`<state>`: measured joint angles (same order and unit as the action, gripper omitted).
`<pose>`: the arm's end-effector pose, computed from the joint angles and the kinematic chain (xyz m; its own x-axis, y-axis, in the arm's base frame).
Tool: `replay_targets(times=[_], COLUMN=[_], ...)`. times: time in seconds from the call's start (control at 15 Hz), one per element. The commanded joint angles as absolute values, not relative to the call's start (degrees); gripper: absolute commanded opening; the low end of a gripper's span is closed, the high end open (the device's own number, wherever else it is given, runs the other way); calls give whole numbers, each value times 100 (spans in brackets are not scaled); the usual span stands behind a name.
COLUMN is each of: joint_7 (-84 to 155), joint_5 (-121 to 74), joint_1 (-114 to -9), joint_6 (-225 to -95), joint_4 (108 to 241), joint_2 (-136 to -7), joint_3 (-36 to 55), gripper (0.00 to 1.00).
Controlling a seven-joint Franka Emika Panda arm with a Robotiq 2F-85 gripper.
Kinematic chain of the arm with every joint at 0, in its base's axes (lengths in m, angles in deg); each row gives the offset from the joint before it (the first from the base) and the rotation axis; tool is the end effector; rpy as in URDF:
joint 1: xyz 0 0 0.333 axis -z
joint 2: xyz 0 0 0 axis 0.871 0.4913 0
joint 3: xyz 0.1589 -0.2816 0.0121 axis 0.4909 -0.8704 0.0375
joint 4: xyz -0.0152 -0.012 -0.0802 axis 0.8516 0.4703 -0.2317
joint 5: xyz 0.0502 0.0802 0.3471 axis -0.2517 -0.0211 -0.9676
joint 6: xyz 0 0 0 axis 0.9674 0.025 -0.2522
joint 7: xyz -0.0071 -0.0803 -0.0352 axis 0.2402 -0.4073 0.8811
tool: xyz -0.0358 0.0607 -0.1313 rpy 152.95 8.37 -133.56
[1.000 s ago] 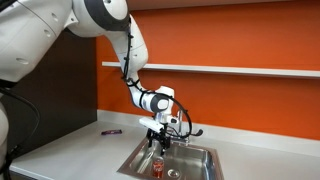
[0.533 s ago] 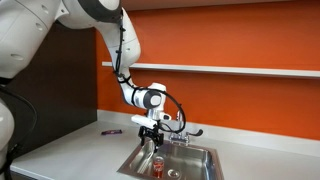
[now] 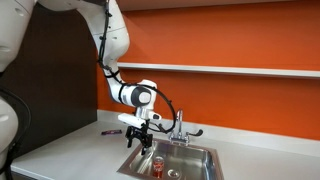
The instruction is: Put the can in the sink
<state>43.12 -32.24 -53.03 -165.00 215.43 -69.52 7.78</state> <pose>0.4605 -0.1071 0.1807 0.9480 -0.2416 -0.2071 -0.2525 -0.9672 -0.0275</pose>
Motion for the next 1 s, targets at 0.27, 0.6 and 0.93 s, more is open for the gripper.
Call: replay_targets(times=[0.27,0.6,0.93], joint_7=[4296,4132,4290], joint_5=[-3071,-2903,-3044], joint_1=[-5484,-5585,-5548], joint_6=[-16439,-16276,-16419], joint_4=[22822,23120,23020], joint_2=[-8084,-8487,-8276], joint_3=[814,800,810], gripper=[100,100,100])
